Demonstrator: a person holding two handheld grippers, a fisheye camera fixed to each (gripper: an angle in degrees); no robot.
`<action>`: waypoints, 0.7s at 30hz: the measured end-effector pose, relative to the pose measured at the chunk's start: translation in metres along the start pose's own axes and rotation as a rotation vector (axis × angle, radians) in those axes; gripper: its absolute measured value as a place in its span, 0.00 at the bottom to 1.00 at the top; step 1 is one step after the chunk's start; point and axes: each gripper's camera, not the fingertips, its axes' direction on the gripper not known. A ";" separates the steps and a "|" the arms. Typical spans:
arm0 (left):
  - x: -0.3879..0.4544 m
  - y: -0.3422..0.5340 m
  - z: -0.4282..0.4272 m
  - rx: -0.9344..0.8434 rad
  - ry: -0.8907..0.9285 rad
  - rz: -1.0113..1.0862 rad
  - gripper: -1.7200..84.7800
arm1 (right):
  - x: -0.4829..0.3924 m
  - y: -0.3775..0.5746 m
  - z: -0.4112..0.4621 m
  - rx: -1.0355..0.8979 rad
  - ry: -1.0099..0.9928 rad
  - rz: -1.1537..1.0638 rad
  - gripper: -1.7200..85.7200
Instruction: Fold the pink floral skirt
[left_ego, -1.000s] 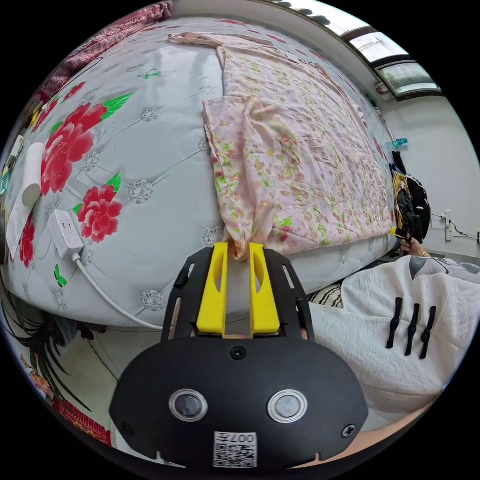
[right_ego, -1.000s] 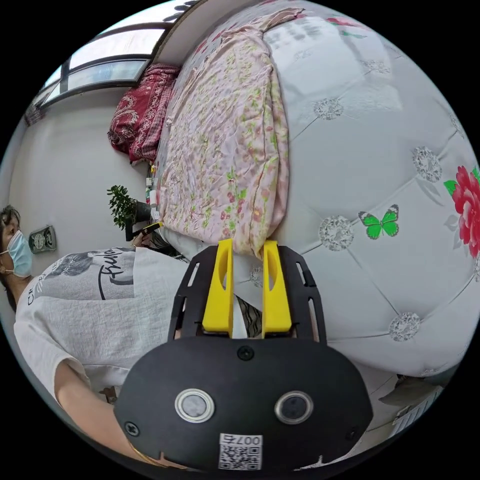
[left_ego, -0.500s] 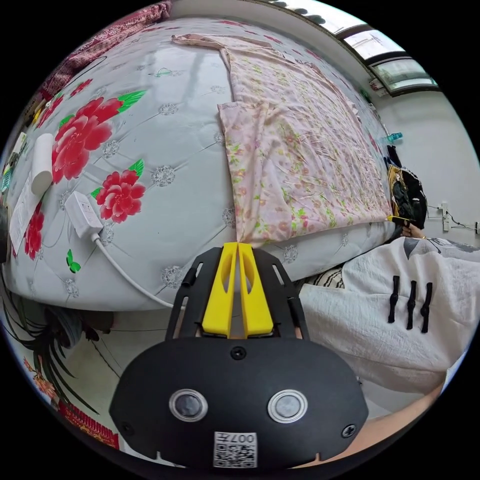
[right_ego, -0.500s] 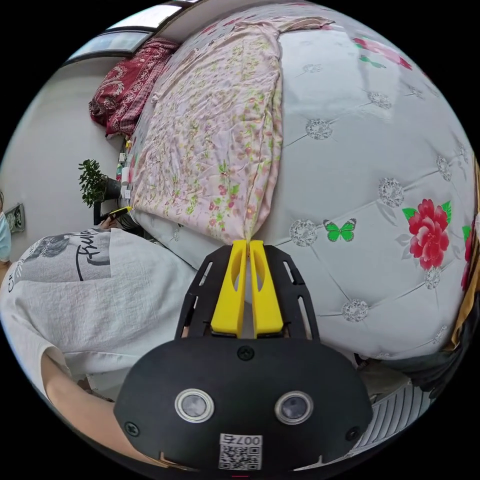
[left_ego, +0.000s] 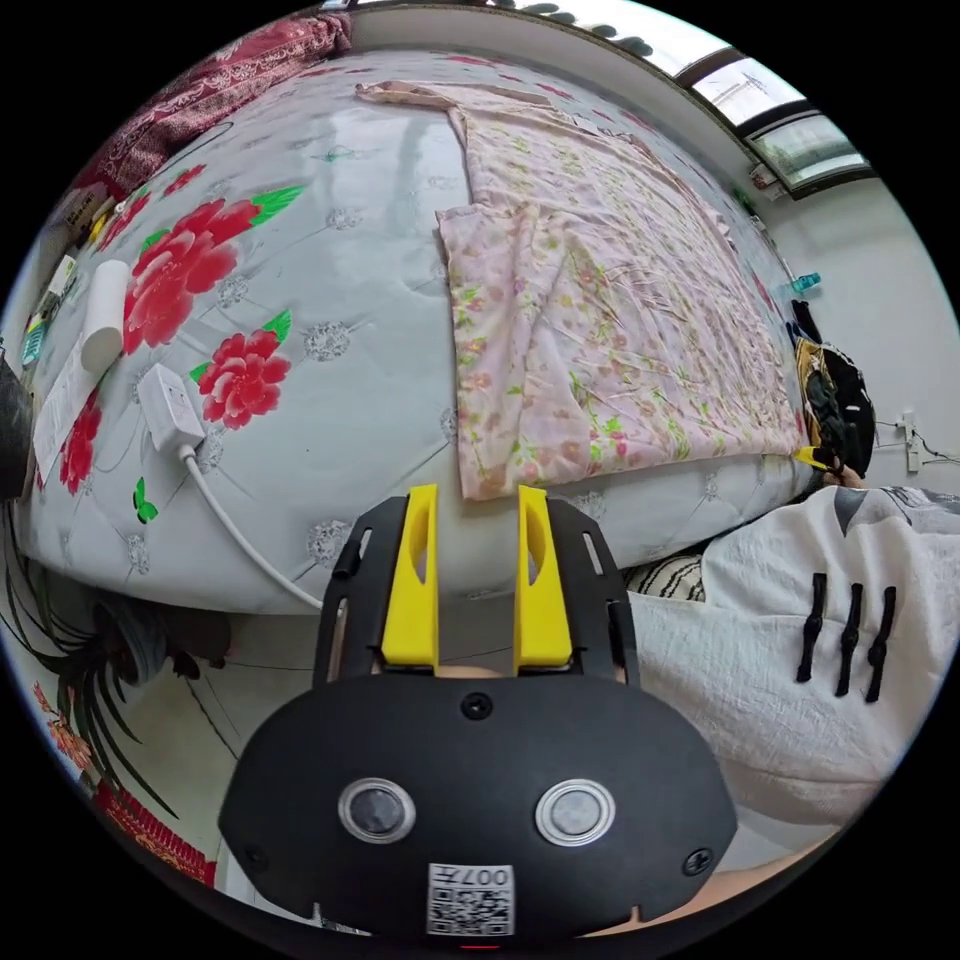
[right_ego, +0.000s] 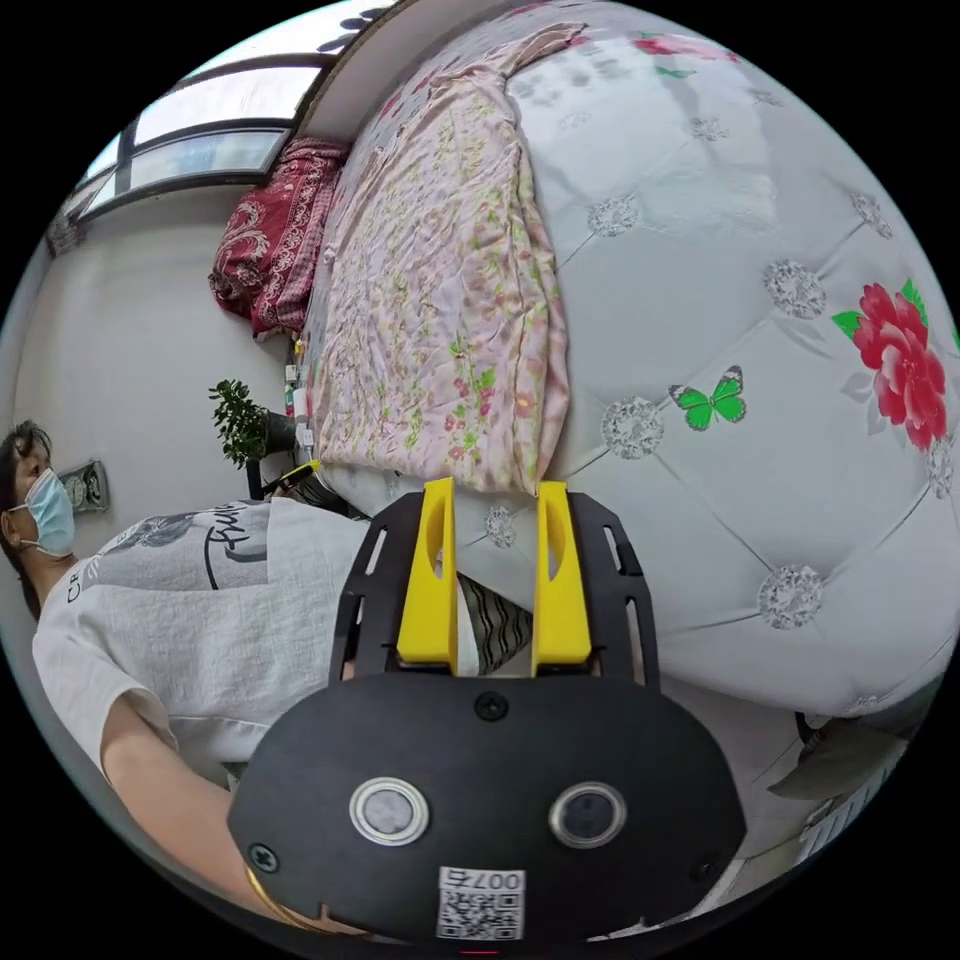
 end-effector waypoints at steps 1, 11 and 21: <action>-0.001 -0.004 0.001 -0.012 -0.005 -0.027 0.12 | 0.004 -0.001 0.000 0.017 -0.025 0.014 0.09; 0.027 -0.022 -0.001 -0.126 -0.155 0.144 0.01 | -0.016 -0.006 -0.012 -0.083 0.129 -0.114 0.02; 0.040 -0.010 -0.001 -0.089 -0.120 0.111 0.01 | -0.003 -0.005 -0.003 -0.132 0.169 -0.085 0.02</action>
